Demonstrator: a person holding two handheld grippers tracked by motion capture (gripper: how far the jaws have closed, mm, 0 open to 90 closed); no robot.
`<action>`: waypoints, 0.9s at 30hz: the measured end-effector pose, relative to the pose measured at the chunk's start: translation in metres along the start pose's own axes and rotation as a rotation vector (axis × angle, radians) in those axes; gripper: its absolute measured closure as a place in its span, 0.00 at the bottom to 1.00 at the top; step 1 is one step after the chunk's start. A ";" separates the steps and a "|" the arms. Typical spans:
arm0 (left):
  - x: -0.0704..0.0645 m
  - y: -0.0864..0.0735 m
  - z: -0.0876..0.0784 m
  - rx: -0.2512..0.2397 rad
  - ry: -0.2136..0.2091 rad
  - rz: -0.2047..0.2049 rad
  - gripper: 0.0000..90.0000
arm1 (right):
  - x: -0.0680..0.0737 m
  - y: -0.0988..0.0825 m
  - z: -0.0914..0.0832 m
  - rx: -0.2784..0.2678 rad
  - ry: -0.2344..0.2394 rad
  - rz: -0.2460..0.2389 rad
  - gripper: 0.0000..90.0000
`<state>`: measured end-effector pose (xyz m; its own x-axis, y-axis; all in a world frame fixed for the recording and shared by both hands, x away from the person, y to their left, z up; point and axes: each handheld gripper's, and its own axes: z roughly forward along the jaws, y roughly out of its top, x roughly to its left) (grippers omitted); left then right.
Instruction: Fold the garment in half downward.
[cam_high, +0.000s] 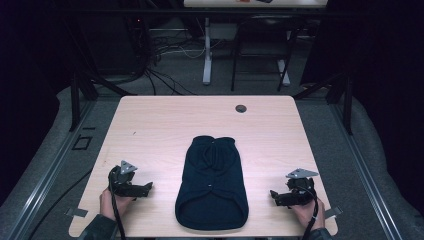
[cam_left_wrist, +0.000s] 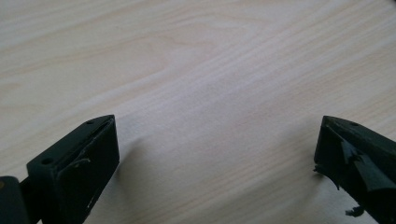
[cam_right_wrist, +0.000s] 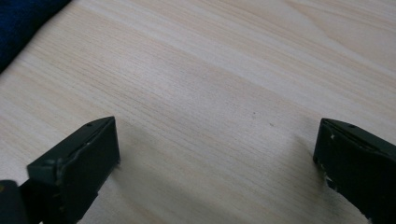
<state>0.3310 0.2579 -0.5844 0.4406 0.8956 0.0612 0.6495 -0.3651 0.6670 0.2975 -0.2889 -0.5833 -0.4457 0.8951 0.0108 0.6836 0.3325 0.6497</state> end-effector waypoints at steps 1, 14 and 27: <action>0.000 0.001 0.000 -0.003 -0.004 0.000 0.00 | 0.000 0.001 0.000 0.008 0.004 -0.001 0.00; -0.001 0.019 -0.003 -0.051 -0.043 -0.001 0.00 | 0.005 0.017 -0.009 -0.036 0.050 -0.004 0.02; -0.011 0.045 0.001 -0.080 -0.109 0.027 0.00 | 0.012 0.043 -0.002 -0.048 0.078 -0.041 0.02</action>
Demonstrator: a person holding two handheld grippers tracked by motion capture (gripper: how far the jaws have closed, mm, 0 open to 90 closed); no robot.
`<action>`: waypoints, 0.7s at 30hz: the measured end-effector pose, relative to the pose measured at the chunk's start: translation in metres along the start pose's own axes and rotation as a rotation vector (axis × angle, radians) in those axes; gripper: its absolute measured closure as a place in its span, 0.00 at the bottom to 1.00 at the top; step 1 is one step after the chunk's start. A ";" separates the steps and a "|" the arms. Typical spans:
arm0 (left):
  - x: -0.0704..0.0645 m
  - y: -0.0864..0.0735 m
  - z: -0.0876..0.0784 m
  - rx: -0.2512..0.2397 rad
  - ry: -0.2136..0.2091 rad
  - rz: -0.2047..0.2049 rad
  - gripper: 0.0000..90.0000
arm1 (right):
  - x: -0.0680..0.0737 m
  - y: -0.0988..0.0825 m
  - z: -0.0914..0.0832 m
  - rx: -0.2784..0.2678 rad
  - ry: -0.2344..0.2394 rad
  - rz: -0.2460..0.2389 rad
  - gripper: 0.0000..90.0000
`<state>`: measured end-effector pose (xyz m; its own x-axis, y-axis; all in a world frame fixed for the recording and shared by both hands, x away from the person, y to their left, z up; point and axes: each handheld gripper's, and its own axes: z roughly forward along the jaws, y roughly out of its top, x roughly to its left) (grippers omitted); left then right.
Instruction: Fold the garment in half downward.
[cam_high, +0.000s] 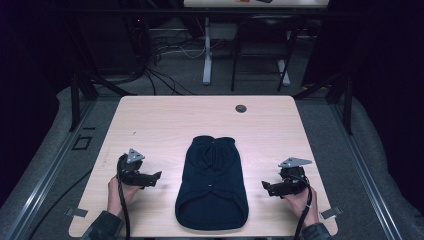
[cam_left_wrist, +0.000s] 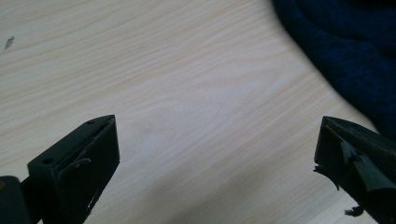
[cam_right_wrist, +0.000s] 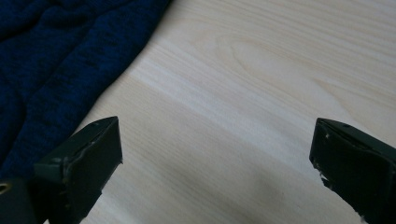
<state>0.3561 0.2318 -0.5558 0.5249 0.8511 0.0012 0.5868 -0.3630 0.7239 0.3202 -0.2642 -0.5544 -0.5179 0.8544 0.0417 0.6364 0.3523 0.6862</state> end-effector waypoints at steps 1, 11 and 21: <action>-0.001 0.003 0.001 0.001 -0.008 0.006 0.00 | 0.001 0.002 0.001 0.000 0.003 -0.005 0.02; -0.011 0.032 0.025 -0.008 -0.074 0.024 0.00 | 0.003 0.035 0.018 -0.012 0.047 -0.010 0.03; -0.033 0.064 0.055 -0.002 -0.112 0.056 0.00 | 0.006 0.067 0.039 -0.003 0.099 -0.008 0.08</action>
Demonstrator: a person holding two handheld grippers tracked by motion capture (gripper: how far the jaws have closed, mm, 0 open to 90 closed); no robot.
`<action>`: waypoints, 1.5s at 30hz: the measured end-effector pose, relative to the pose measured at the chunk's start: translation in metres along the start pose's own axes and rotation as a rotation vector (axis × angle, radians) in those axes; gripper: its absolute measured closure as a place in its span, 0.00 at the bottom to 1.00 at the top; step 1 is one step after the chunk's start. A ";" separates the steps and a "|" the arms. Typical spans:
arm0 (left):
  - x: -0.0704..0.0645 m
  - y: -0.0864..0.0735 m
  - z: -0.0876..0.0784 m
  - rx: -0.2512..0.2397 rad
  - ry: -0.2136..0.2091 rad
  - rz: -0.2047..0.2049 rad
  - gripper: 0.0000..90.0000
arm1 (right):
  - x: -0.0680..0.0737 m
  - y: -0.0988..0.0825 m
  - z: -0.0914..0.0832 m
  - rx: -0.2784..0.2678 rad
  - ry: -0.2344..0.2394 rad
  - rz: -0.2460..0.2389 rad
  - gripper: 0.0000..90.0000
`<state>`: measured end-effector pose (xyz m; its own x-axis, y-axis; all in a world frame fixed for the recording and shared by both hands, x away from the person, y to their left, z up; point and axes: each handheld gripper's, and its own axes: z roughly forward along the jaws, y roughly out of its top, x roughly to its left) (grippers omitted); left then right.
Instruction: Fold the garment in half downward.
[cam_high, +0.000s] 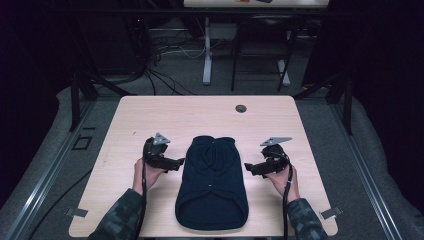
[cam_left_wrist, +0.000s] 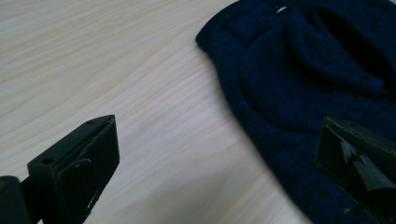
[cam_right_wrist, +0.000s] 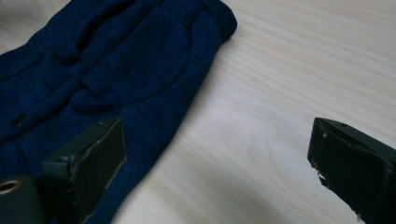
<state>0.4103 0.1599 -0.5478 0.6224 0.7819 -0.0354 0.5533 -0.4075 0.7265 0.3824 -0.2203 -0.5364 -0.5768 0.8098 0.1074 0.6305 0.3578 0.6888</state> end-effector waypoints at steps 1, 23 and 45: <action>-0.002 0.003 0.004 0.000 -0.004 0.006 0.00 | 0.001 0.003 0.003 0.002 -0.002 0.001 0.09; -0.001 0.041 0.074 0.109 -0.055 -0.020 0.07 | 0.010 0.065 0.072 0.076 0.051 -0.007 0.20; -0.016 0.040 0.077 0.123 -0.064 0.066 0.48 | 0.014 0.065 0.105 0.140 0.020 -0.007 0.56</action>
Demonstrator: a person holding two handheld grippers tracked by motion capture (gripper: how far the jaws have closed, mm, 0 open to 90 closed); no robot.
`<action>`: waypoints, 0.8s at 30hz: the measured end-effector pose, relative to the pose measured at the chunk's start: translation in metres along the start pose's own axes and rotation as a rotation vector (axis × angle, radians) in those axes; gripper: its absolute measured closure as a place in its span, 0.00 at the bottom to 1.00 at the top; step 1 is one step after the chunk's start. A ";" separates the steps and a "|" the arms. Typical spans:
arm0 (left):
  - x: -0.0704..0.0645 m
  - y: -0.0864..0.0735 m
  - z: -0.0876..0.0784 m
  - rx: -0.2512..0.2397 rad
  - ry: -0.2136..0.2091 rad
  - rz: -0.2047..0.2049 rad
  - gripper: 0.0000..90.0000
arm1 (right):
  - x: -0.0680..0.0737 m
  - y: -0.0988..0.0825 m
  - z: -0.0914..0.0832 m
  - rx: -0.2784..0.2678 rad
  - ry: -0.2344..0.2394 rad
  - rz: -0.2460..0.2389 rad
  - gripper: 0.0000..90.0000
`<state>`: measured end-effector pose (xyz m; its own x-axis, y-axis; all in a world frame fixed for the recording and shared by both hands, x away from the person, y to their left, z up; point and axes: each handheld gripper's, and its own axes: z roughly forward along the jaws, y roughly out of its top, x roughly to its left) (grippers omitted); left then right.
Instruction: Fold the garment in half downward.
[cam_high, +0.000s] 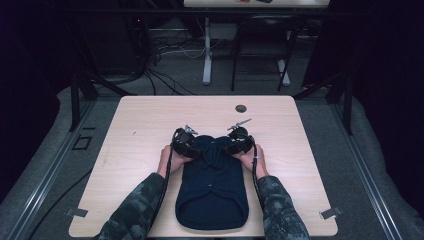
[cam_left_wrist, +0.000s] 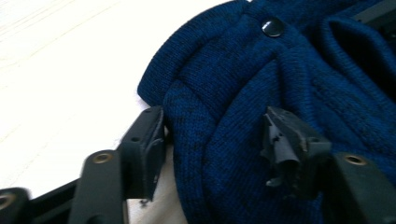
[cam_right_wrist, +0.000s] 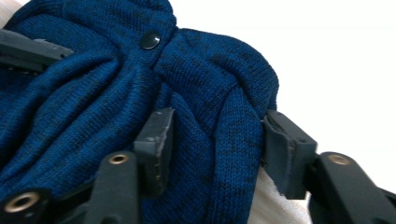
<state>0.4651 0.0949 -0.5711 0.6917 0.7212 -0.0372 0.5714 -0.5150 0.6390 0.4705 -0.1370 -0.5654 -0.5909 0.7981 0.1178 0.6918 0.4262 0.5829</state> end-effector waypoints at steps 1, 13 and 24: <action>0.000 0.000 0.000 0.002 -0.003 0.004 0.50 | 0.000 0.000 0.000 0.002 -0.001 -0.004 0.58; -0.001 -0.001 -0.002 -0.013 -0.053 0.022 0.76 | 0.003 -0.004 -0.001 -0.020 0.035 -0.007 0.74; 0.003 -0.004 -0.007 -0.047 -0.078 -0.029 0.79 | 0.013 -0.002 -0.013 -0.060 -0.013 -0.073 0.75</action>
<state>0.4618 0.1023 -0.5680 0.7084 0.6964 -0.1147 0.5717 -0.4709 0.6718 0.4562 -0.1330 -0.5549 -0.6331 0.7714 0.0633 0.6209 0.4574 0.6366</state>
